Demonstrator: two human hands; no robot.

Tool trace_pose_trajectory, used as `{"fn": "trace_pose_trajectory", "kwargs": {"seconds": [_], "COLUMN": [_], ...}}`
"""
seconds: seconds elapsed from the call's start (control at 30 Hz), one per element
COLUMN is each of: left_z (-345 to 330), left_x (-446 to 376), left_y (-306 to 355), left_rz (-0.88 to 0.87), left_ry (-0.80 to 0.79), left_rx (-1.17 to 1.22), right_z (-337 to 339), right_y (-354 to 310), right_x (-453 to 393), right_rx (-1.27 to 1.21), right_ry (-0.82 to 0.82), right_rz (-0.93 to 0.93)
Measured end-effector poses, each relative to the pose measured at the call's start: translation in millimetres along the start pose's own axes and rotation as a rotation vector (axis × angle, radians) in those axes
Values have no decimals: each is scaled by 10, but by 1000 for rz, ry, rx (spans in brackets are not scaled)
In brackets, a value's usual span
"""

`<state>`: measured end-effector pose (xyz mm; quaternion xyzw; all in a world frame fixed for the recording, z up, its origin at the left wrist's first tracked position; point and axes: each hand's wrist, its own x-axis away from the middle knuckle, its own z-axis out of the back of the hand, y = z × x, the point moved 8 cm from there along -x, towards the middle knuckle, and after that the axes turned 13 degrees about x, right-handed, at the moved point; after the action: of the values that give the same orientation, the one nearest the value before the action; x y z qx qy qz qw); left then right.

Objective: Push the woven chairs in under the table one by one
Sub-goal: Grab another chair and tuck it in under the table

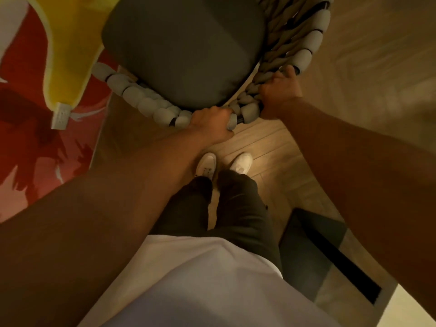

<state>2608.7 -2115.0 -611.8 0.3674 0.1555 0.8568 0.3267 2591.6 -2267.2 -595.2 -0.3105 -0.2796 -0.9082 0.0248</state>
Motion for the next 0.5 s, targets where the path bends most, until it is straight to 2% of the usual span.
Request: {"fn": "trace_pose_trajectory", "kwargs": {"seconds": [0.5], "left_z": [-355], "left_x": [791], "left_y": [-143], "left_rz": [-121], "left_ry": [-71], "left_rx": [-114], "right_z": [-214], "right_y": [-807], "right_x": [890], "right_rx": [-221], "right_ry": [-131], "right_rz": [-180]}}
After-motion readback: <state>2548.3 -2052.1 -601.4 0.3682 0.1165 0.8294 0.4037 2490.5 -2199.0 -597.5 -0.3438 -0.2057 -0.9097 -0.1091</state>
